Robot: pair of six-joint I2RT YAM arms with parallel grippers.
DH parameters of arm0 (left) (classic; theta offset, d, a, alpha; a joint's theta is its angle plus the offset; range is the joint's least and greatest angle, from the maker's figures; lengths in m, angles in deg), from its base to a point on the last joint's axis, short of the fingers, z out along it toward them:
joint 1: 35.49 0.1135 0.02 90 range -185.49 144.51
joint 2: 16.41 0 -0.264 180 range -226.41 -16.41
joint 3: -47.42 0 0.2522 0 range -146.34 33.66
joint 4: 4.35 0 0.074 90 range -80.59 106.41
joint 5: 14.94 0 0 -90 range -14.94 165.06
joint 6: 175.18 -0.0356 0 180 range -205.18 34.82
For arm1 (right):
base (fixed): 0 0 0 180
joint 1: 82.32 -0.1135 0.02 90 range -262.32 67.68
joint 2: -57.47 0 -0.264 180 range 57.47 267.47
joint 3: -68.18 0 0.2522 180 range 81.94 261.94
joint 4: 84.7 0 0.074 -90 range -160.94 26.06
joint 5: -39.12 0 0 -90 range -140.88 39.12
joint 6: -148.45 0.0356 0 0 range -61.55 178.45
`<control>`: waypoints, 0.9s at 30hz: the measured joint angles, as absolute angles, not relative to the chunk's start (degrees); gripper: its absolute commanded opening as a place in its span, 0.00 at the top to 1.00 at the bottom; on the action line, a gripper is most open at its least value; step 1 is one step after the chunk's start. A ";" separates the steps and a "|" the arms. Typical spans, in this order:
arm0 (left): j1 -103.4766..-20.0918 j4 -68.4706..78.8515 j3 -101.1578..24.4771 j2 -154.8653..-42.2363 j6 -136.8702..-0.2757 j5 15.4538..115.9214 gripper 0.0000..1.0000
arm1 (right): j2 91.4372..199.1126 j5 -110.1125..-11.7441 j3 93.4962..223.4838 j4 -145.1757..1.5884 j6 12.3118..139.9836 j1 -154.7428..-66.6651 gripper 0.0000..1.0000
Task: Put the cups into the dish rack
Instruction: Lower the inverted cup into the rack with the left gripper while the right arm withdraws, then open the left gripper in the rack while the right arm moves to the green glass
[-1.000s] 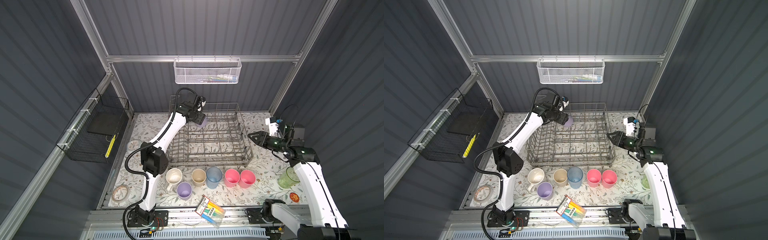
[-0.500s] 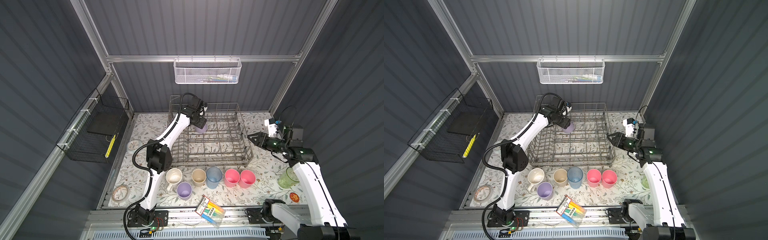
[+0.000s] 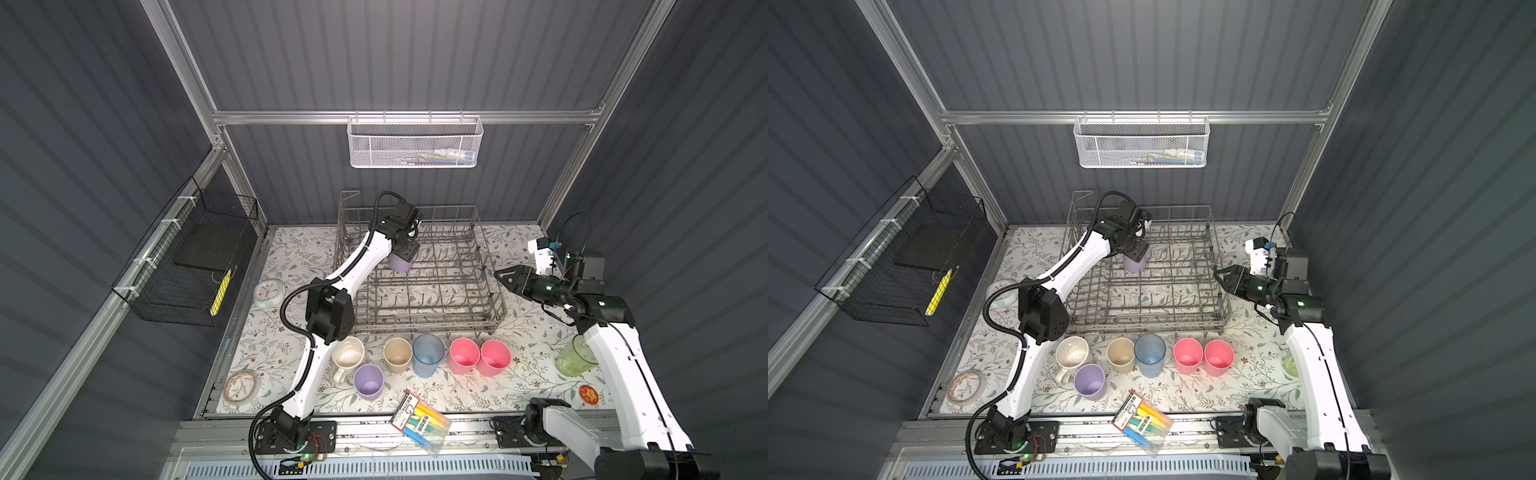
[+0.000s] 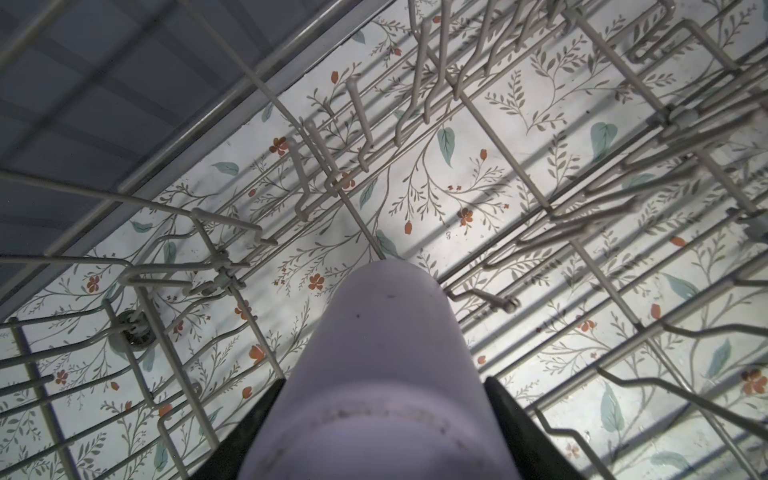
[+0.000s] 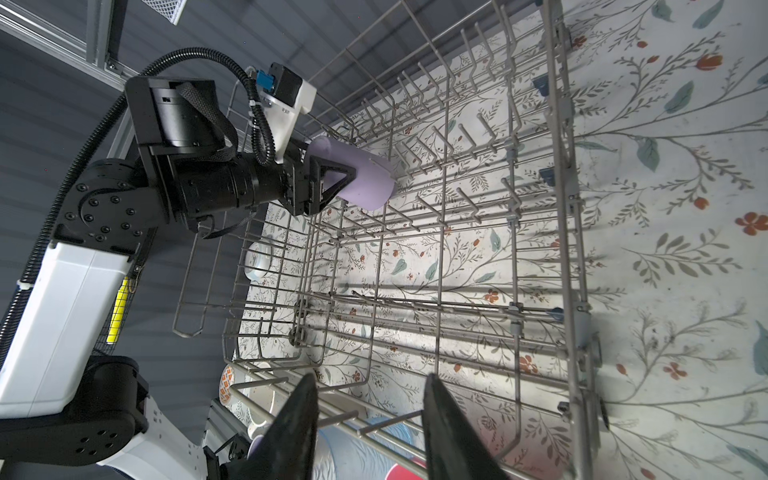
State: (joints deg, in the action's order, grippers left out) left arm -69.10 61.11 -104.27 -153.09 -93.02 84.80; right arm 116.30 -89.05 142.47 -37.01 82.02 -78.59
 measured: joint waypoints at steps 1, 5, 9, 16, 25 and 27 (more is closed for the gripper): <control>-69.19 61.07 -104.31 -153.09 -93.02 85.06 0.50 | 116.30 -89.05 142.45 -37.01 82.02 -78.59 0.57; -69.60 60.87 -104.31 -153.22 -92.99 85.87 0.31 | 116.30 -89.05 142.45 -36.99 82.02 -78.59 0.56; -69.60 60.63 -103.87 -153.07 -93.06 86.70 0.20 | 116.30 -88.87 142.47 -36.66 82.02 -78.59 0.54; -69.65 59.80 -97.95 -149.33 -93.12 87.07 0.10 | 116.30 -85.95 142.78 -34.06 81.96 -78.59 0.46; -69.65 54.12 -92.66 -137.48 -92.95 87.07 0.04 | 115.93 -79.15 146.47 -28.68 81.50 -78.59 0.37; -69.65 51.87 -90.10 -134.42 -92.84 87.03 0.04 | 114.90 -76.24 147.45 -26.78 81.32 -78.59 0.37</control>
